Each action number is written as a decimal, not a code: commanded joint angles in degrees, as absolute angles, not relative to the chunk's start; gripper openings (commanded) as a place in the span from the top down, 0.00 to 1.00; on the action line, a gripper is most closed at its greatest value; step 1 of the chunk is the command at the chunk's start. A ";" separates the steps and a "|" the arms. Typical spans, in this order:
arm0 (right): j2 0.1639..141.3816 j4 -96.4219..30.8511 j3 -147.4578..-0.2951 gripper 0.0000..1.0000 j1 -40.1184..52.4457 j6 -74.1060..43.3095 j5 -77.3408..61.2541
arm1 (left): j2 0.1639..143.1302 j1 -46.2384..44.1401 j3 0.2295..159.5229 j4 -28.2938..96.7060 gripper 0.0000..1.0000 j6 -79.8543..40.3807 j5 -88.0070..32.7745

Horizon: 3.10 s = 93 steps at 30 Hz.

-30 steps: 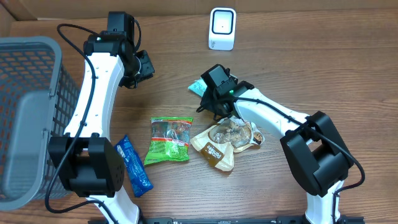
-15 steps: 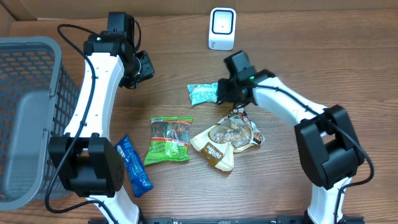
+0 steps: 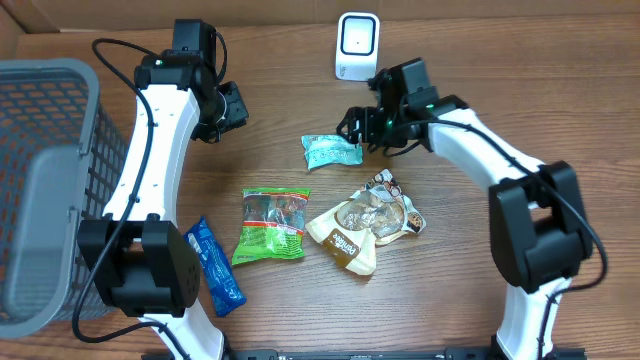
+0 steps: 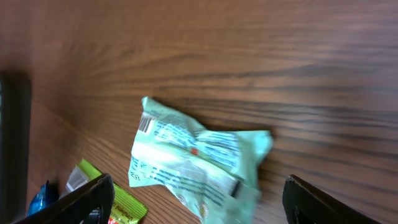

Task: Scan the item barcode
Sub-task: 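Regrasp the pale green pack with the right gripper and lift it, then carry the pale green pack to the white scanner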

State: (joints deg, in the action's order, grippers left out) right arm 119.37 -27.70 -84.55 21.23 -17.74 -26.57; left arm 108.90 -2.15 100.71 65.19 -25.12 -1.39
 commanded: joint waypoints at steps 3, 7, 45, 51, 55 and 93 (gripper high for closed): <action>123.46 -26.83 -85.56 0.13 22.83 -17.37 -30.96 | 109.08 -2.26 101.67 65.71 0.65 -24.18 -0.86; 123.96 -27.00 -85.56 0.16 23.66 -19.75 -28.95 | 109.08 -2.26 101.62 65.78 0.65 -24.21 -0.89; 123.31 -31.77 -85.58 0.96 21.32 -15.27 -38.52 | 109.30 -2.26 98.35 64.23 0.65 -24.21 -0.86; 114.98 -35.51 -85.58 0.96 21.23 -8.54 -40.88 | 109.30 -2.26 98.35 64.25 0.64 -24.23 -0.86; 108.44 -37.06 -85.58 0.96 21.19 -5.63 -40.84 | 109.30 -2.26 98.35 64.29 0.64 -24.23 -0.93; 88.77 -35.03 -85.58 0.96 21.30 0.69 -3.86 | 109.30 -2.26 98.35 64.86 0.00 -24.23 -1.28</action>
State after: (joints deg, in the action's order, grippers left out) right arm 88.84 -36.64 -84.95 21.37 1.45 -9.89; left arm 108.90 -2.15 98.72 64.75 -24.29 -1.43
